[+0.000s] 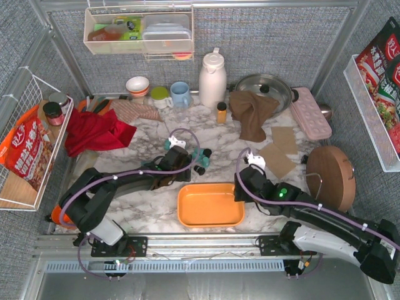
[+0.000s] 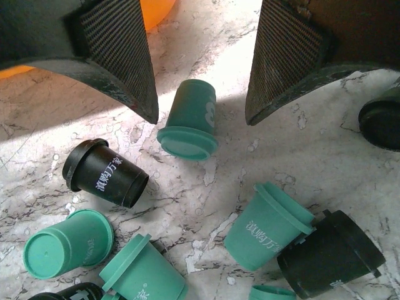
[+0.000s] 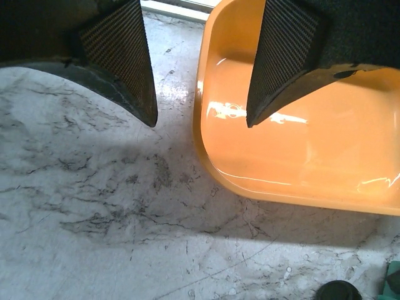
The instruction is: Mix the coffee capsules in the storage basket
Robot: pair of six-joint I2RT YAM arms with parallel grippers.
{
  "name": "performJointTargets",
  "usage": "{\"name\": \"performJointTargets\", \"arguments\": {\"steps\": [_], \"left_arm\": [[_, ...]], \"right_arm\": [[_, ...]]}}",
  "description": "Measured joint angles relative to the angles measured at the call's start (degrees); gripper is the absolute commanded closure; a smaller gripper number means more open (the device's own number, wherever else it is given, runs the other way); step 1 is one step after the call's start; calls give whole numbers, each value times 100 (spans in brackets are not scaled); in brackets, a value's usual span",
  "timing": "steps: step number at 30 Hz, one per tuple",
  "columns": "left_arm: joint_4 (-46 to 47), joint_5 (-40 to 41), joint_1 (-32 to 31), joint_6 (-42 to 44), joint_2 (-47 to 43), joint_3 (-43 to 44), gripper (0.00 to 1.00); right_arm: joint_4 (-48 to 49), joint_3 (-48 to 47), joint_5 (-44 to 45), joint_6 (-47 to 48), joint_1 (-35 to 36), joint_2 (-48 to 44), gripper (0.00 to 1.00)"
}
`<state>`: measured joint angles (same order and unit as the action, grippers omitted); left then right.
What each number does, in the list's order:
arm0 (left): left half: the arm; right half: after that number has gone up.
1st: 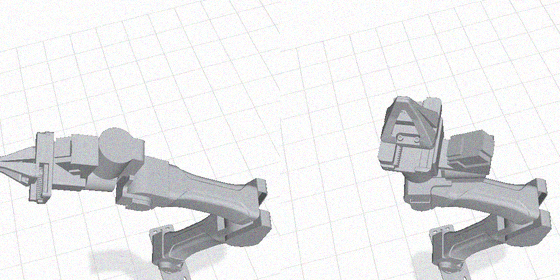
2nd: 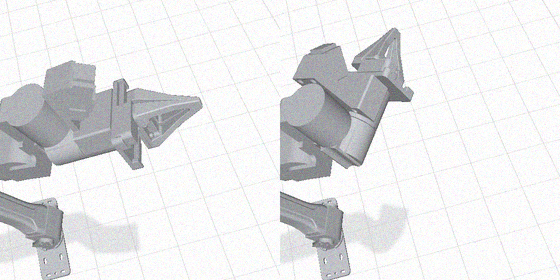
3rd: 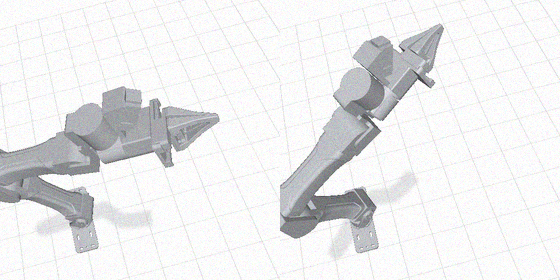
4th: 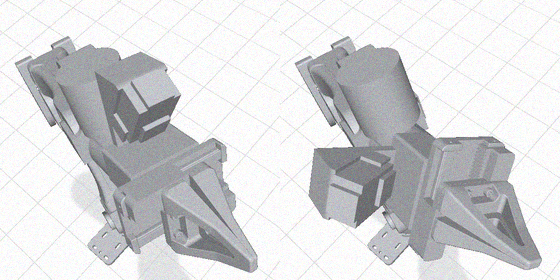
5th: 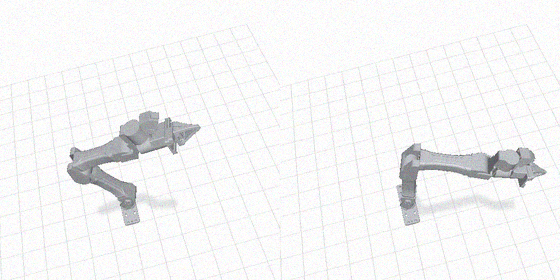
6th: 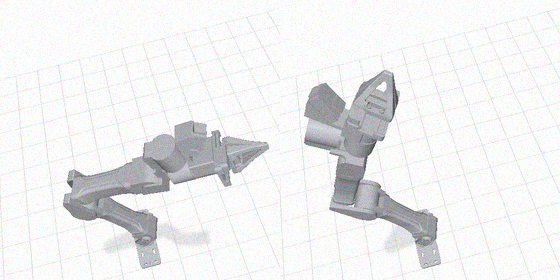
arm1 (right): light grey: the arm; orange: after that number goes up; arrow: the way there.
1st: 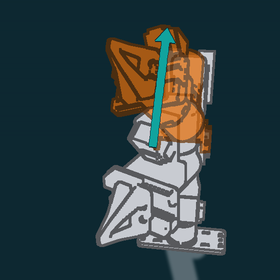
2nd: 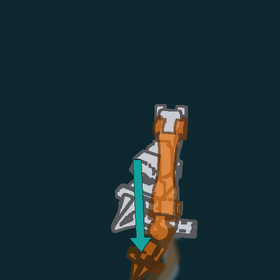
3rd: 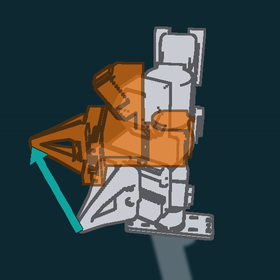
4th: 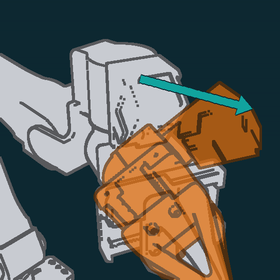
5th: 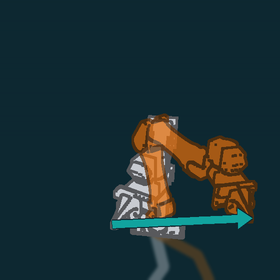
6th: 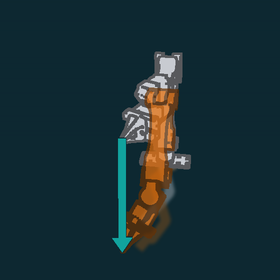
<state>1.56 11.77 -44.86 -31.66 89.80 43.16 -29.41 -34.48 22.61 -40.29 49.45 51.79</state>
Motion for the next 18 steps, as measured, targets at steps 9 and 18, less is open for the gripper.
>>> {"name": "performJointTargets", "arguments": {"steps": [9, 18], "left_arm": [[4, -140, 11, 17, 243, 87, 42], [61, -68, 28, 146, 352, 164, 55]], "right_arm": [[-400, -498, 203, 632, -33, 50, 31], [-684, -1121, 173, 1340, -107, 341, 27]]}}
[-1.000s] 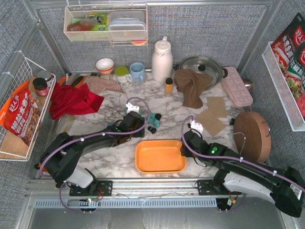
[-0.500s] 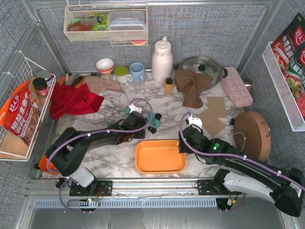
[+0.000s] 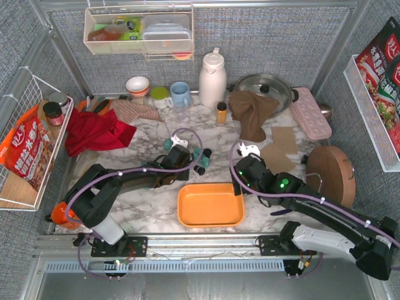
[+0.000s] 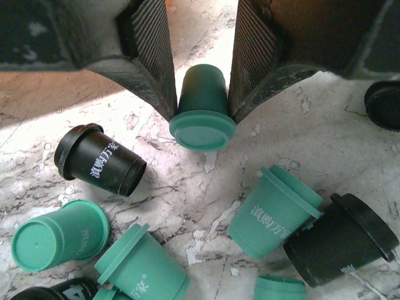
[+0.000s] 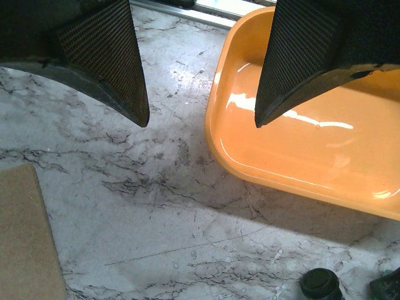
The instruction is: Mix the coffee capsules in the storage basket
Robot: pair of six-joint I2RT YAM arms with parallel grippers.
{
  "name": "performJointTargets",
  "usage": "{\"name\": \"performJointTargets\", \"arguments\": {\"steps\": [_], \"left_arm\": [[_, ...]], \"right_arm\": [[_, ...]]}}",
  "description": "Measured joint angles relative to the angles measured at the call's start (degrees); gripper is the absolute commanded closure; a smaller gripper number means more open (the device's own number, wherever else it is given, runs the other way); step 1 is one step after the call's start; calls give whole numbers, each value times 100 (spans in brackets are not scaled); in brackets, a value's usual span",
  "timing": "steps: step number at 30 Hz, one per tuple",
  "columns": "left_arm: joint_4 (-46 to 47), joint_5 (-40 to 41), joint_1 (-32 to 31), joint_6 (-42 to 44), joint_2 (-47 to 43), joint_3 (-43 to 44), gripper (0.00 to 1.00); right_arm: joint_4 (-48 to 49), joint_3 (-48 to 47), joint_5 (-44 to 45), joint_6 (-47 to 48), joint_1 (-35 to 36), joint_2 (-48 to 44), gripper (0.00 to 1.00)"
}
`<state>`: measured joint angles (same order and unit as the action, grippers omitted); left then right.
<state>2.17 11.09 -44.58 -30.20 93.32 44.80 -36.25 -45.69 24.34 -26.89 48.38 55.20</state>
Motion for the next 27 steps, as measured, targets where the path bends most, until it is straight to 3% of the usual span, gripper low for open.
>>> {"name": "performJointTargets", "arguments": {"steps": [8, 17, 27], "left_arm": [[232, 33, 0, 157, -83, -13, 57], [680, -57, 0, 636, -850, -291, 58], [2177, -540, -2, 1672, -2277, -1384, 59]], "right_arm": [[0, -122, -264, 249, -11, 214, 27], [2, -387, -531, 446, -63, 382, 25], [105, -1268, -1086, 610, -223, 730, 24]]}}
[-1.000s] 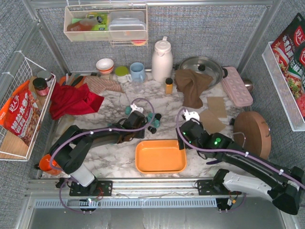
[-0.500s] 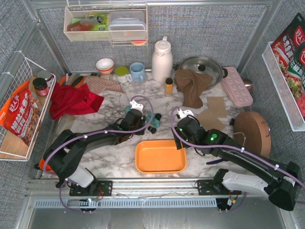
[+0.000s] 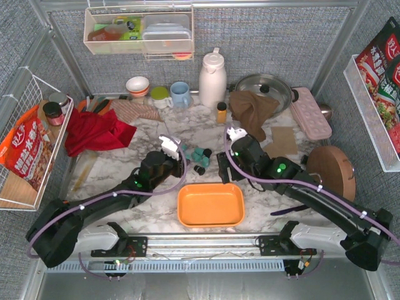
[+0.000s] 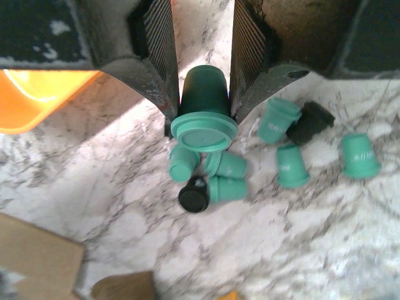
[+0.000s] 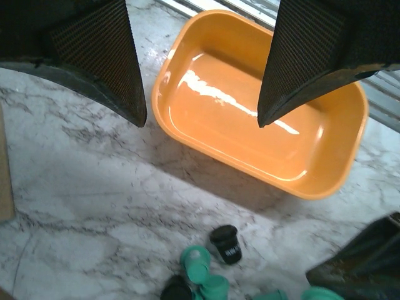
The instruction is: Mix the coffee capsules in the storage basket
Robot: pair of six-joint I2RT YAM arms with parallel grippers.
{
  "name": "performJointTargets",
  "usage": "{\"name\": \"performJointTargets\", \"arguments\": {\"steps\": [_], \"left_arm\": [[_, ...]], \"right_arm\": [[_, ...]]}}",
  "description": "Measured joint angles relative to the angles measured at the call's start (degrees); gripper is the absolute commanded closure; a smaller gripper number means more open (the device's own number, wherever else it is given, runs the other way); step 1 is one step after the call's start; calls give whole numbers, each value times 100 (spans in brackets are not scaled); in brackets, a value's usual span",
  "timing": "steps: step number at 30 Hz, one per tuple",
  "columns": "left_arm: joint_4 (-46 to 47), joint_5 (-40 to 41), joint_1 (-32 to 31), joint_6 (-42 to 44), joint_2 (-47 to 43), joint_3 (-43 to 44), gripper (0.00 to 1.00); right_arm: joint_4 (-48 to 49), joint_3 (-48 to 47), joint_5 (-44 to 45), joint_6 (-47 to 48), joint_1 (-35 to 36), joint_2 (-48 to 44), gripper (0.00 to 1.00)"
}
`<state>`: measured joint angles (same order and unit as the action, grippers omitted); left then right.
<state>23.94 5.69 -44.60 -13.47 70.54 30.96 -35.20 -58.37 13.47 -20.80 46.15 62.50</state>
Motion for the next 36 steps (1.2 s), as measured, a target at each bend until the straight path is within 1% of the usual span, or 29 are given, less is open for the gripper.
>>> {"name": "performJointTargets", "arguments": {"steps": [5, 12, 19, 25, 32, 36], "left_arm": [[658, -516, -13, 319, -439, -293, 60], [1567, -1300, -90, 741, -986, -1097, 60], [2124, -1644, -256, 1196, -1423, -1517, 61], [2339, -1871, -400, 1545, -1364, -1672, 61], [2761, -2041, -535, 1954, -968, -1661, 63], [2975, -2087, -695, 2079, -662, -1576, 63]], "right_arm": [[212, -354, -297, 39, -28, 247, 24], [352, -627, -516, 52, -44, 597, 24], [422, -846, -723, 52, -61, 861, 24], [505, -1016, -918, 46, -59, 907, 24], [728, -1106, -1086, -68, -59, 815, 24], [1025, -1008, -1272, -243, -46, 734, 24]]}}
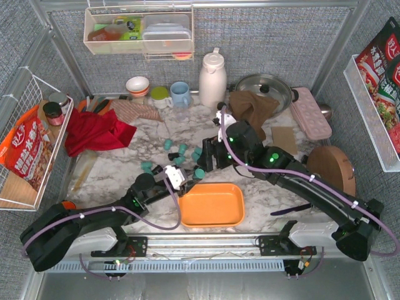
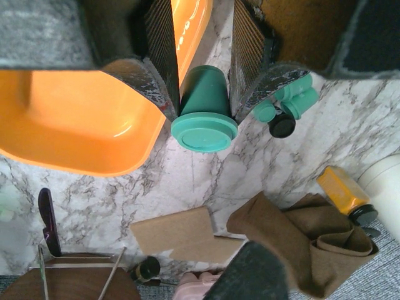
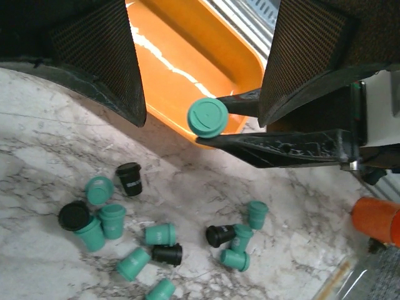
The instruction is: Mix the coffee capsules in the storage basket
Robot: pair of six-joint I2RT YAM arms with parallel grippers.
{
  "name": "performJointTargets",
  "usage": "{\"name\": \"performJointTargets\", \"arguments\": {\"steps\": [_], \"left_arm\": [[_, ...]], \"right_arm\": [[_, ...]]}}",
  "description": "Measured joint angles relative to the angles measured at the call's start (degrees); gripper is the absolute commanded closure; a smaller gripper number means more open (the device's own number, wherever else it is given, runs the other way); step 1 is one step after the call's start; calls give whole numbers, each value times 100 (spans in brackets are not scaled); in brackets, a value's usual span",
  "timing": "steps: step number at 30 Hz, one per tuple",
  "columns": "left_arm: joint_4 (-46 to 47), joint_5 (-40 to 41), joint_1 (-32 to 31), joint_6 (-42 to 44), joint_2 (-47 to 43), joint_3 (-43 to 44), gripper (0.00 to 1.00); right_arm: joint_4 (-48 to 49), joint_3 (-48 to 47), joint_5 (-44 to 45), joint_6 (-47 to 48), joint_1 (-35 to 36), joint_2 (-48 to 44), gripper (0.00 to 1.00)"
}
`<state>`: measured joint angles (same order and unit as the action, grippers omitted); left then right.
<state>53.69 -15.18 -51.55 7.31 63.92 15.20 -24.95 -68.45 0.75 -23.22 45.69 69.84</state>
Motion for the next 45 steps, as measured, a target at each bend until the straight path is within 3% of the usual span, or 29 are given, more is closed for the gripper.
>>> {"name": "performJointTargets", "arguments": {"steps": [15, 19, 29, 31, 36, 39, 45], "left_arm": [[326, 22, -146, 17, 116, 151, 63], [321, 24, -153, 15, 111, 201, 63], [313, 24, -195, 11, 111, 269, 62], [313, 26, -195, 7, 111, 269, 58], [304, 76, -199, -15, 85, 269, 34], [236, 155, -197, -26, 22, 245, 3], [63, 175, -199, -63, -356, -13, 1]], "right_arm": [[155, 365, -280, -210, 153, 175, 22], [166, 426, -275, -258, 201, 188, 27], [332, 476, -446, -452, 240, 341, 52], [334, 476, -461, -485, 243, 343, 59], [332, 507, -459, -503, 243, 315, 66], [319, 562, -417, -509, 240, 236, 72], [208, 688, -195, -494, 232, 31, 76]]}}
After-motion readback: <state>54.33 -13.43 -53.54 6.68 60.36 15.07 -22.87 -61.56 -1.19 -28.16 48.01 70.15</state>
